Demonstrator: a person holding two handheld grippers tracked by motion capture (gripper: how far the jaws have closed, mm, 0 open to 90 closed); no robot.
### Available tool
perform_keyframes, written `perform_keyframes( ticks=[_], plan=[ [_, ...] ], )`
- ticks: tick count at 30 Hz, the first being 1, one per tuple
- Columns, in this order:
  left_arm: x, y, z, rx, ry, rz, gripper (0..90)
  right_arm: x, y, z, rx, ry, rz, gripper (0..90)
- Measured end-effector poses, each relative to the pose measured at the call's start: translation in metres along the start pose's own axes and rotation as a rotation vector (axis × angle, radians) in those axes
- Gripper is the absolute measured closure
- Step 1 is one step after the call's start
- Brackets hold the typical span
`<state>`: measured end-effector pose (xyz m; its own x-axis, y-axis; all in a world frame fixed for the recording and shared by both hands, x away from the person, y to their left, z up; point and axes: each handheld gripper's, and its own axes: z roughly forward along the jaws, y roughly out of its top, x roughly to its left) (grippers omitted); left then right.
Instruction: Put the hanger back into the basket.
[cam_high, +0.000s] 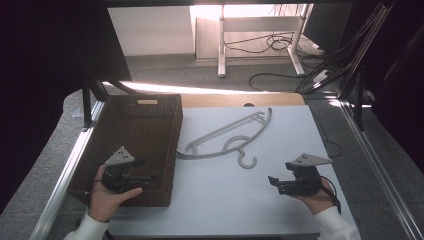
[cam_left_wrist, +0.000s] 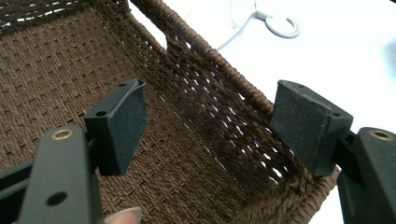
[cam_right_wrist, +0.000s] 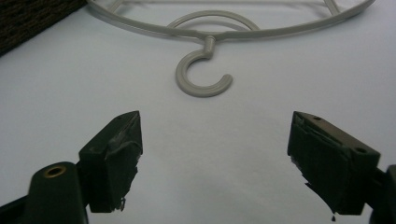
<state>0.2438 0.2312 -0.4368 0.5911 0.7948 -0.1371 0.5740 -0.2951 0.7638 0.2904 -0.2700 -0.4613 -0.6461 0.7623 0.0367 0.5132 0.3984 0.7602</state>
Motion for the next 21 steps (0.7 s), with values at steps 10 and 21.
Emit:
perform_keyframes(
  ticks=[10,21],
  plan=[
    [-0.004,-0.005,-0.005,-0.002,0.002,0.013,25.8,0.001,0.007,0.001,0.033,0.034,0.014,30.4],
    [-0.003,-0.007,-0.013,-0.017,0.01,0.004,25.7,0.0,0.026,0.015,0.048,0.026,0.014,34.9]
  ],
)
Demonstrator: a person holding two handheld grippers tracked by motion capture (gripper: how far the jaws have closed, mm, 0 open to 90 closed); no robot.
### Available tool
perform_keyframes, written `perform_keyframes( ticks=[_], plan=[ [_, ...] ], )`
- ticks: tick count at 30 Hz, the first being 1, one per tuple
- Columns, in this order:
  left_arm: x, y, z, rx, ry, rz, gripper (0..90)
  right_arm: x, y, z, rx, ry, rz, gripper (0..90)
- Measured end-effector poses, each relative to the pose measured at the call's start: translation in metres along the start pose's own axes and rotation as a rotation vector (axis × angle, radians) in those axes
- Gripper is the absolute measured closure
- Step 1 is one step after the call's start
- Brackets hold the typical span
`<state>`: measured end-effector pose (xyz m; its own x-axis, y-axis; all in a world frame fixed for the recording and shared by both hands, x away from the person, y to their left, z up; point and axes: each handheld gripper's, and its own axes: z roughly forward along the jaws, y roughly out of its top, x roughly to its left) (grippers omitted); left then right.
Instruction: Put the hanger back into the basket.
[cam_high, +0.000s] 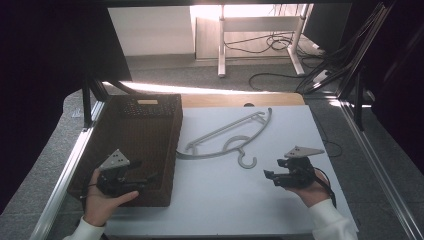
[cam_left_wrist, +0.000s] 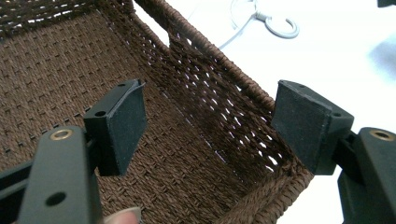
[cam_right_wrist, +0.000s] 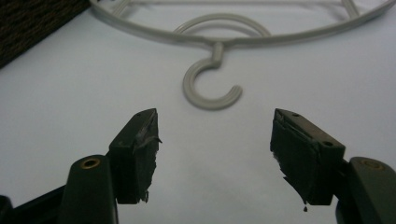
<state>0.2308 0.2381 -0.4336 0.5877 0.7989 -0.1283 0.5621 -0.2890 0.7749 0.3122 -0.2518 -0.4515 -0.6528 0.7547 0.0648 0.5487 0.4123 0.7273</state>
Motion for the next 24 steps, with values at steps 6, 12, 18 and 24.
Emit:
perform_keyframes(
  ticks=[6,12,18,24],
  plan=[
    [0.001,-0.001,0.0,0.004,-0.005,0.001,25.5,-0.004,0.031,0.026,0.045,0.025,0.003,42.5],
    [0.001,-0.001,0.0,0.002,0.0,-0.001,25.5,-0.012,0.061,0.067,0.131,0.052,-0.002,55.4],
    [0.003,-0.002,0.001,0.006,0.002,-0.005,25.5,-0.019,0.084,0.1,0.17,0.054,-0.005,76.7],
    [0.004,-0.002,0.001,0.006,0.004,-0.008,25.5,-0.019,0.099,0.135,0.217,0.046,-0.019,89.4]
  ],
)
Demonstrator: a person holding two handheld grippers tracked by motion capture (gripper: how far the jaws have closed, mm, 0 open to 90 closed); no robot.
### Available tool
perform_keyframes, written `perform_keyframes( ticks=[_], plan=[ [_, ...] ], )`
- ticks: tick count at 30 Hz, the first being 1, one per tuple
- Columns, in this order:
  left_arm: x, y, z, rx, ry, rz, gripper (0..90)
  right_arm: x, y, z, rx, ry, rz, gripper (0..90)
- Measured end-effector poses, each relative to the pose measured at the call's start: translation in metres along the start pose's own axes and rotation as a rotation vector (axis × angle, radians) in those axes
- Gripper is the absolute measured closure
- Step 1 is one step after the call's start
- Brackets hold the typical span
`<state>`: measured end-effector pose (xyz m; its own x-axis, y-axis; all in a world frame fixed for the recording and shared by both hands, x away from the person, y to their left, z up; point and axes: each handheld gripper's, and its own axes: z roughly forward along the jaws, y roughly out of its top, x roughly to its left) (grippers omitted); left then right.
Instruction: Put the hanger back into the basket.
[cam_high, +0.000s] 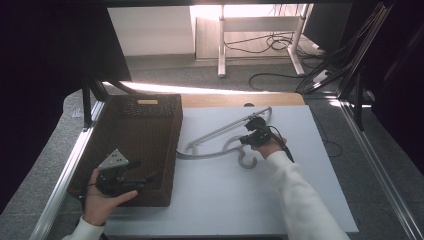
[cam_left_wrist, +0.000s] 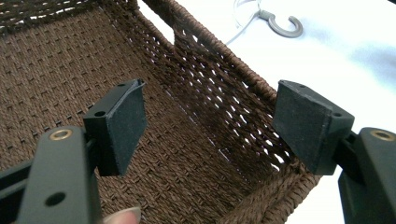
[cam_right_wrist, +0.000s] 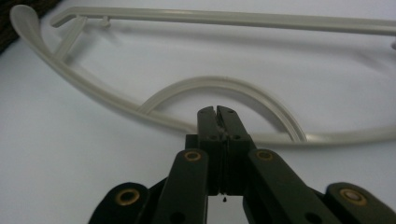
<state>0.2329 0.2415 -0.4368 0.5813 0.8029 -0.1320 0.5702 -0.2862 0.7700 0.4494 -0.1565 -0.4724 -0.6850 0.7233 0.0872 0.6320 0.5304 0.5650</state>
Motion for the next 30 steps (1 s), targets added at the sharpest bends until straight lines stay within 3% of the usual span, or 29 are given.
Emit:
perform_keyframes(
  ticks=[6,12,23,30],
  plan=[
    [0.0,0.0,0.0,0.001,0.001,0.002,25.5,0.001,0.009,0.029,0.066,-0.01,-0.014,89.6],
    [0.001,-0.001,0.001,0.005,0.0,-0.001,25.5,0.003,0.007,0.042,0.102,-0.004,-0.018,89.6],
    [-0.002,0.0,0.003,0.008,-0.002,0.008,25.4,0.008,0.0,0.04,0.143,0.012,-0.039,89.8],
    [-0.003,0.001,0.001,0.003,-0.004,0.008,25.4,0.022,-0.025,0.023,0.162,0.021,-0.08,89.8]
  ],
)
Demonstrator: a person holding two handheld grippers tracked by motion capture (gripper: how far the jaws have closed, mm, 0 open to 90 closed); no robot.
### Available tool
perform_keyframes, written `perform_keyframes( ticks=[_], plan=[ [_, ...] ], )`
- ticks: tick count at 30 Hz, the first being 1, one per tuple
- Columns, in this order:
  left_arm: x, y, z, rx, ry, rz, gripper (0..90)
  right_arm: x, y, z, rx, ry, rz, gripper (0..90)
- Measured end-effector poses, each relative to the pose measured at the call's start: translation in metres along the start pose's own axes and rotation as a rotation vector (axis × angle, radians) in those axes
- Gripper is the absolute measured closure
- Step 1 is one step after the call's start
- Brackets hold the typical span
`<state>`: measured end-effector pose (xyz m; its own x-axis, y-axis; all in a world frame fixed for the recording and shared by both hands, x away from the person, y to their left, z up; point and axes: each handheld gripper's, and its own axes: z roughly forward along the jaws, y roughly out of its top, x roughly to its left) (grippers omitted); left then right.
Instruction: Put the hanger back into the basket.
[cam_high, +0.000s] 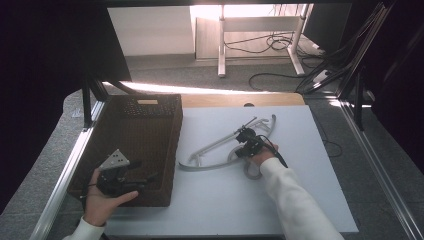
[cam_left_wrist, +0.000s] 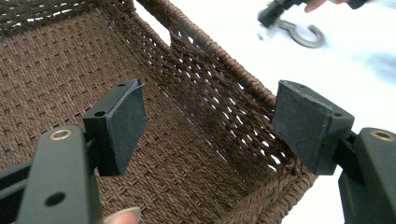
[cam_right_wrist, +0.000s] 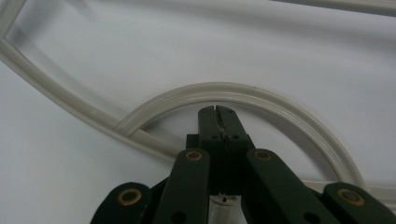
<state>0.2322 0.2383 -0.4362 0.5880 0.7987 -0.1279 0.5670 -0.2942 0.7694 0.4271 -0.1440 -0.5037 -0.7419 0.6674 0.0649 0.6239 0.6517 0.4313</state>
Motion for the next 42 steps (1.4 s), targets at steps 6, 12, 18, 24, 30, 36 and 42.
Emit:
perform_keyframes(
  ticks=[6,12,18,24,30,36,42],
  plan=[
    [-0.002,0.002,0.001,-0.002,-0.004,0.001,25.5,0.015,-0.032,-0.014,-0.011,0.025,-0.001,89.8],
    [-0.004,0.003,0.001,-0.002,-0.008,0.004,25.4,0.03,-0.06,-0.027,-0.003,0.047,-0.019,89.7],
    [-0.007,0.004,0.004,-0.002,-0.012,0.005,25.4,0.037,-0.077,-0.035,-0.02,0.058,-0.033,89.8],
    [-0.013,0.007,0.006,0.003,-0.022,0.016,25.2,0.033,-0.08,-0.063,-0.146,0.054,-0.009,89.7],
    [-0.013,0.005,0.007,0.009,-0.023,0.011,25.2,0.018,-0.117,-0.099,-0.259,0.031,0.078,89.8],
    [-0.017,0.009,0.01,0.008,-0.04,0.018,25.3,0.004,-0.159,-0.111,-0.291,0.044,0.172,89.7],
    [-0.024,0.013,0.016,0.02,-0.057,0.033,25.3,-0.01,-0.169,-0.118,-0.357,0.01,0.226,69.0]
  ],
)
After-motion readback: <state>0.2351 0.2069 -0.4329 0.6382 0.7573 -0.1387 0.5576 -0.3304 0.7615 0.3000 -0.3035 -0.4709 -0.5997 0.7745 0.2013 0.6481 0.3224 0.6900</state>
